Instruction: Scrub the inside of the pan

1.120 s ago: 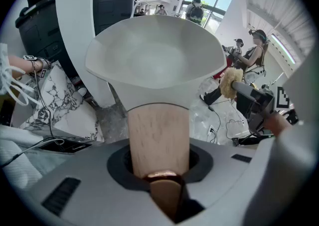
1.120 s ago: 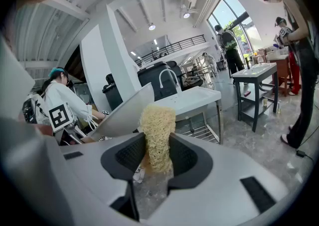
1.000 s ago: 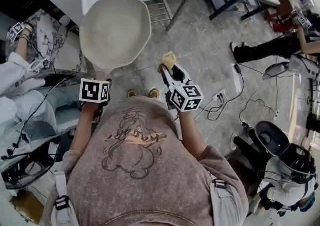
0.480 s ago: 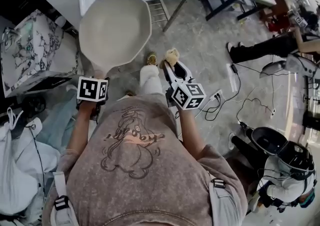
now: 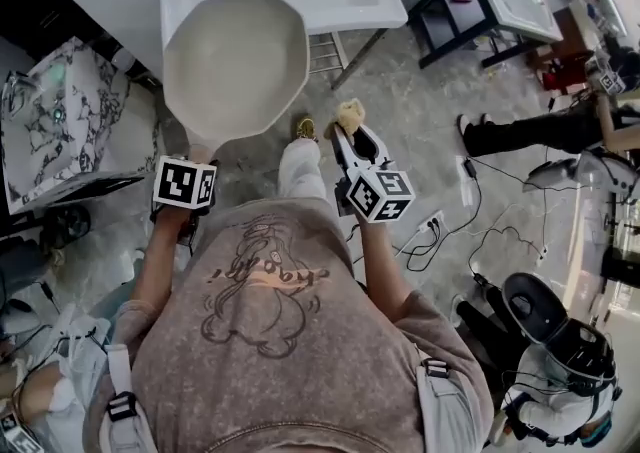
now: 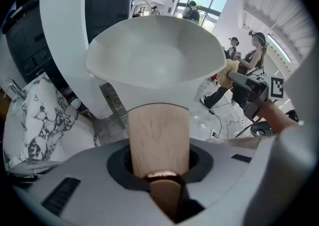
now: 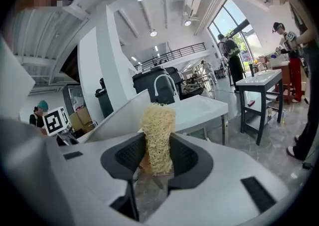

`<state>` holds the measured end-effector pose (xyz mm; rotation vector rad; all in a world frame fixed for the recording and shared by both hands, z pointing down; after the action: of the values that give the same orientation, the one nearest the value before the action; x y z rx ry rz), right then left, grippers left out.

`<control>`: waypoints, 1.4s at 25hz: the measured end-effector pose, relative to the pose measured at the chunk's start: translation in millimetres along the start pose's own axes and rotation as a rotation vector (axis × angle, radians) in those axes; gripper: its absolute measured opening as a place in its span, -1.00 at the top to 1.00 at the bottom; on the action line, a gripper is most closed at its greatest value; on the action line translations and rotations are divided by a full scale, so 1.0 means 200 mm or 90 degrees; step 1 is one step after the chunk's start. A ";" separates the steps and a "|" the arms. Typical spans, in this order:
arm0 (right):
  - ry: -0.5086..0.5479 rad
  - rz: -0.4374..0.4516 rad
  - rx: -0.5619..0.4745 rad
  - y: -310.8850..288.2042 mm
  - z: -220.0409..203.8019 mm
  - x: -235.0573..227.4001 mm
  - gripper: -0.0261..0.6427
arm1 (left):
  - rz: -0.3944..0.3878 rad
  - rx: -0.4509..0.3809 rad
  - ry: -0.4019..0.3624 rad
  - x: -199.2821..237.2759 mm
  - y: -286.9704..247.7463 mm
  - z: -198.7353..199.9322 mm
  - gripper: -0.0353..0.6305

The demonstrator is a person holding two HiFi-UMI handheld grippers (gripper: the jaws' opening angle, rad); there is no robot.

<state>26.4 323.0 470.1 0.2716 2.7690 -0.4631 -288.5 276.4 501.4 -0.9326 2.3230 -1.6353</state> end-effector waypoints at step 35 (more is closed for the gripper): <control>0.043 0.091 0.070 -1.18 0.90 -1.03 0.45 | 0.021 0.082 -0.016 0.10 -0.50 1.38 0.55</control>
<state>212.0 13.6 445.5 0.5172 2.7684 -0.5794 -139.0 23.0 486.3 -0.8776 2.1756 -1.7256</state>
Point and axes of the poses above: the fingertips, and each gripper's own axes: y backward along the fingers, x to its left, z out of its top, the point moved 7 cm from there along y, backward along the fingers, and after that the axes turned 2 degrees about -x, right-handed, at the moved point
